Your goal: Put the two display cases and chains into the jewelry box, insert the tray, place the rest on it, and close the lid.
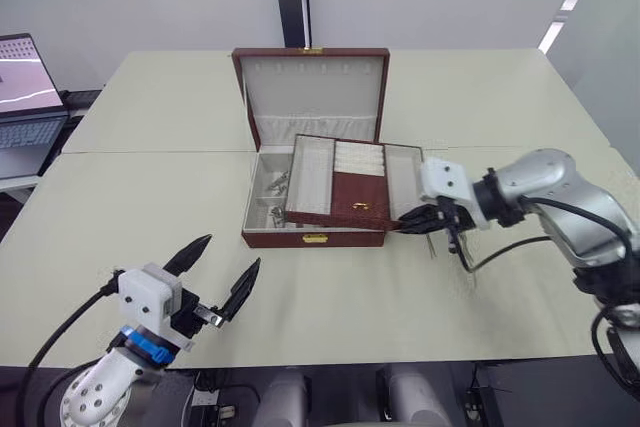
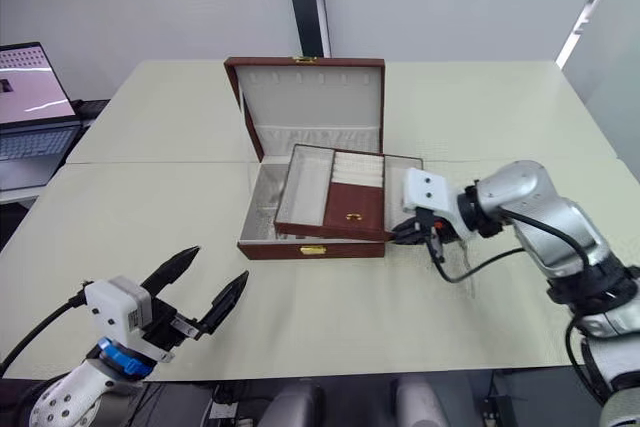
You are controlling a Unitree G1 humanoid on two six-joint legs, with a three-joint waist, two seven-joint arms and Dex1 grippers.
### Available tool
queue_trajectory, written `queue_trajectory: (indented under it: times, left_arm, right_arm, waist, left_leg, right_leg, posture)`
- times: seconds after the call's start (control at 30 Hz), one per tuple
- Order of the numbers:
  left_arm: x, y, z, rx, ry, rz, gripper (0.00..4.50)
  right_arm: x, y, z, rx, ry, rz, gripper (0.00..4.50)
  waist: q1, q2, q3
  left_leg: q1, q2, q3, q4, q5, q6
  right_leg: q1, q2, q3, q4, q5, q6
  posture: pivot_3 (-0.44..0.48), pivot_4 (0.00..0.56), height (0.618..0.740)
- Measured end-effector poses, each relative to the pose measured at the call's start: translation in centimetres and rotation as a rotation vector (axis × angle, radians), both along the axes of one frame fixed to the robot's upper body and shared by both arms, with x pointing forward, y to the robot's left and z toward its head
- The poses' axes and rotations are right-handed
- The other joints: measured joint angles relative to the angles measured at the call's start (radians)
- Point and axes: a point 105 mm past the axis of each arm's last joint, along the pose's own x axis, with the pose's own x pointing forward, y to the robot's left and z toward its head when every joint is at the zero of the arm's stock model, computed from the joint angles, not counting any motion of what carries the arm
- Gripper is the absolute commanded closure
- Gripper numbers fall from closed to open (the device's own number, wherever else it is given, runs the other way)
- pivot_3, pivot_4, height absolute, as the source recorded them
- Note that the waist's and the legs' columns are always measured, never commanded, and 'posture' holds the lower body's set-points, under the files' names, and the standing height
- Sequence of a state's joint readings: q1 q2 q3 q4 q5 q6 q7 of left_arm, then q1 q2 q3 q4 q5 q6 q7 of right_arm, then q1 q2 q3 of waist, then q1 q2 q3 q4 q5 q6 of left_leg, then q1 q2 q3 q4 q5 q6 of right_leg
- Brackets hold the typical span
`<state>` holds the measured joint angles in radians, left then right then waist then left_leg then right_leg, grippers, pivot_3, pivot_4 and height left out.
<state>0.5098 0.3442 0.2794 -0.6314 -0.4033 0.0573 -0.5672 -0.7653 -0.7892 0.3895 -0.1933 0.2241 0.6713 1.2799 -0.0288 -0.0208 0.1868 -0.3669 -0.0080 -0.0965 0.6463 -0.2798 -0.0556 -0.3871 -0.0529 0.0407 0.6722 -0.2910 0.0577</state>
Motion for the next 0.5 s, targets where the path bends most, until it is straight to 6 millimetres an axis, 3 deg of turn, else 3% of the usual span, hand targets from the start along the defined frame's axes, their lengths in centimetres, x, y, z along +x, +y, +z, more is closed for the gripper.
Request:
queue_trajectory:
  times: [0.37, 0.5]
  left_arm:
    - [-0.8, 0.7, -0.4, -0.009, -0.001, 0.068, 0.0]
    - [-1.0, 0.8, -0.4, -0.011, -0.006, 0.088, 0.0]
  right_arm:
    - [1.1, 3.6, -0.6, -0.045, -0.023, 0.039, 4.49]
    - [1.5, 4.0, -0.6, -0.051, -0.031, 0.018, 4.49]
  waist:
    - [-0.002, 0.0, 0.0]
    - [-0.002, 0.0, 0.0]
  left_leg:
    - [0.0, 0.0, 0.0, 0.0, 0.0, 0.0]
    - [0.0, 0.0, 0.0, 0.0, 0.0, 0.0]
  right_leg:
    - [-0.001, 0.0, 0.0, 0.0, 0.0, 0.0]
    - [-0.001, 0.0, 0.0, 0.0, 0.0, 0.0]
  posture:
    - [0.0, 0.15, 0.74]
    - [0.0, 0.15, 0.74]
